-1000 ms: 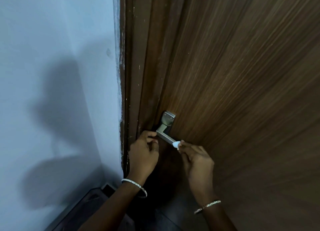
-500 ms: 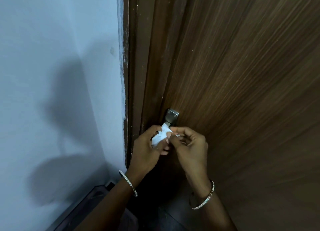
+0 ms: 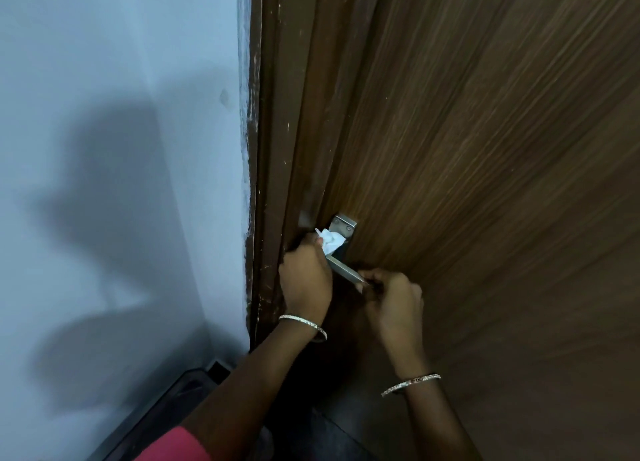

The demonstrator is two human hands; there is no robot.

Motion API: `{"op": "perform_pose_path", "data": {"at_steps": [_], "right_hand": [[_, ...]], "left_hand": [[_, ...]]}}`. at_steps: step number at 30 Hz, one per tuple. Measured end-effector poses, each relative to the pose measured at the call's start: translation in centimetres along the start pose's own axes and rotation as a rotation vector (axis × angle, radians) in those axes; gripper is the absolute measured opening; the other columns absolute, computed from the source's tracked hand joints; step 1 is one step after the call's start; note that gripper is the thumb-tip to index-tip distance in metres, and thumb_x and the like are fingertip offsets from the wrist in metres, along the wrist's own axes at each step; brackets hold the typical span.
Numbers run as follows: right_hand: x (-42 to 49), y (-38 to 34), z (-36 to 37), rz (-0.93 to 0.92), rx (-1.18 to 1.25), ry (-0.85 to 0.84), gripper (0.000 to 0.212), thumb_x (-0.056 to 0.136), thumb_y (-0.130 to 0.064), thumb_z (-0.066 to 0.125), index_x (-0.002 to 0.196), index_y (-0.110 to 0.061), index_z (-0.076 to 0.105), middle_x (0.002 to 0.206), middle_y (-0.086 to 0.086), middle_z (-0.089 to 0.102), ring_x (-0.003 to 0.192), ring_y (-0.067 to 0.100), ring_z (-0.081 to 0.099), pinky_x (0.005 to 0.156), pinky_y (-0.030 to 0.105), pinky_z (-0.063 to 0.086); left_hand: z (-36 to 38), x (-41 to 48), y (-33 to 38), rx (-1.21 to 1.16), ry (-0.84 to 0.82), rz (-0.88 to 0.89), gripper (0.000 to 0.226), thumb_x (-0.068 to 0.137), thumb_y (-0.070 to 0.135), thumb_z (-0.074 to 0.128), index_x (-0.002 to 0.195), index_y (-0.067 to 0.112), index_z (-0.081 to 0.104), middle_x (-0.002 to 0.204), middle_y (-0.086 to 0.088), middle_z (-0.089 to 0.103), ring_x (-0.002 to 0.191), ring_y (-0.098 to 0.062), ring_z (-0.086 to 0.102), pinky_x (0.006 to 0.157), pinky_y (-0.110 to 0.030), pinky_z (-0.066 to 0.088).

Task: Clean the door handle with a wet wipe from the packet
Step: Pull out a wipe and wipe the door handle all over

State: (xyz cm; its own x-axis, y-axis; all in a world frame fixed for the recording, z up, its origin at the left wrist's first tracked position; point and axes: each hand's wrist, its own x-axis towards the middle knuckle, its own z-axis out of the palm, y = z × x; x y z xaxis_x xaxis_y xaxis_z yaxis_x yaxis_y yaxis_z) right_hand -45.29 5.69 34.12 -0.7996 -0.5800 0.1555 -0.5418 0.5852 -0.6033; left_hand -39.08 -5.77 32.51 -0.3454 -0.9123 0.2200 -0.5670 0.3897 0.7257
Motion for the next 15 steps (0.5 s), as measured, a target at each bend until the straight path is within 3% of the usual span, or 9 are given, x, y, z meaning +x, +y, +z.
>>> {"op": "perform_pose_path", "data": {"at_steps": [5, 8, 12, 15], "right_hand": [[0.0, 0.1, 0.3, -0.007, 0.003, 0.009, 0.025, 0.086, -0.019, 0.072, 0.107, -0.031, 0.076, 0.103, -0.005, 0.077, 0.100, 0.019, 0.070, 0.087, 0.021, 0.048], [-0.1, 0.3, 0.6, 0.003, -0.003, 0.030, 0.025, 0.086, -0.020, 0.072, 0.108, -0.033, 0.075, 0.103, -0.005, 0.077, 0.099, 0.019, 0.070, 0.084, 0.018, 0.046], [-0.2, 0.4, 0.7, -0.004, 0.027, 0.052, 0.024, 0.084, -0.019, 0.073, 0.104, -0.031, 0.077, 0.099, -0.005, 0.078, 0.095, 0.018, 0.071, 0.086, 0.026, 0.054], [-0.3, 0.5, 0.9, 0.001, 0.042, 0.062, 0.023, 0.084, -0.019, 0.073, 0.104, -0.031, 0.077, 0.098, -0.007, 0.078, 0.094, 0.016, 0.072, 0.085, 0.026, 0.055]], "left_hand": [[0.8, 0.5, 1.1, -0.151, -0.071, -0.157, 0.034, 0.102, 0.031, 0.038, 0.109, 0.011, 0.064, 0.109, -0.016, 0.070, 0.102, -0.037, 0.065, 0.084, -0.041, 0.049], [0.8, 1.4, 1.1, -0.081, -0.058, -0.153, 0.032, 0.100, 0.029, 0.043, 0.106, 0.010, 0.068, 0.107, -0.016, 0.071, 0.099, -0.035, 0.066, 0.076, -0.035, 0.048], [0.9, 1.4, 1.3, -0.065, -0.047, -0.183, 0.029, 0.099, 0.027, 0.044, 0.106, 0.011, 0.068, 0.106, -0.017, 0.071, 0.099, -0.035, 0.066, 0.080, -0.039, 0.050], [1.5, 0.7, 1.1, 0.000, -0.003, -0.088, 0.031, 0.101, 0.028, 0.038, 0.102, 0.009, 0.063, 0.097, -0.017, 0.072, 0.089, -0.034, 0.069, 0.071, -0.037, 0.050]]}}
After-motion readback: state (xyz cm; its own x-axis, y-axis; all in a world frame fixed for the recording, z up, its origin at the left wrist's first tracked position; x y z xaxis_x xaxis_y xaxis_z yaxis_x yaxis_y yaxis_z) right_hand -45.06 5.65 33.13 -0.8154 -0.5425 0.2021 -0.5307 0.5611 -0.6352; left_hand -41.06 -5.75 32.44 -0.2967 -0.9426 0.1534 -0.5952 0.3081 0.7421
